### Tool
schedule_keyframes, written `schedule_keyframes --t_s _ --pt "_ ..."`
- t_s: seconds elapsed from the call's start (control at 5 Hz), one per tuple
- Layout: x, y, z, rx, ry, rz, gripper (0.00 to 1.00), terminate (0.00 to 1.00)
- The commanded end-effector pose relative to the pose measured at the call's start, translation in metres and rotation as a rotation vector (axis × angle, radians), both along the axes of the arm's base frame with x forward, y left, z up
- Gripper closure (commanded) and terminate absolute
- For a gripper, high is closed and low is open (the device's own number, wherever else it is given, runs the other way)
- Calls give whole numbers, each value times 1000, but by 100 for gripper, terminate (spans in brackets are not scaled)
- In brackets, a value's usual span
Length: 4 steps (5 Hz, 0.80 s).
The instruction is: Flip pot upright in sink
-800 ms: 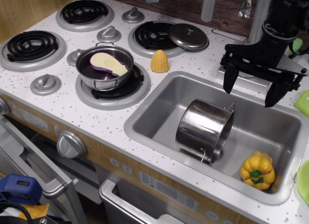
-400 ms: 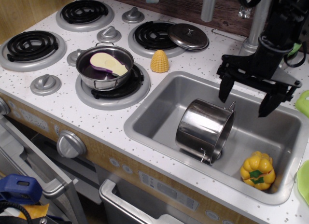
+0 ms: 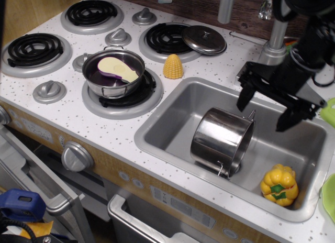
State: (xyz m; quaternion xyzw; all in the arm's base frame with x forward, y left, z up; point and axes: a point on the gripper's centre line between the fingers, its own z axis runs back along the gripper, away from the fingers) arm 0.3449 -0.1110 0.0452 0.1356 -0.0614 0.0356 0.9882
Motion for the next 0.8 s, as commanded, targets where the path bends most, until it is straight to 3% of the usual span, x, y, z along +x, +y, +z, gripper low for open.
schedule_keyframes --t_s 0.0,0.4,0.6 --pt "2 -5 0 59 -54 -19 0 0" --pt "2 1 -20 149 -117 -45 0 0" --pt "3 7 -24 225 -130 -72 0 0"
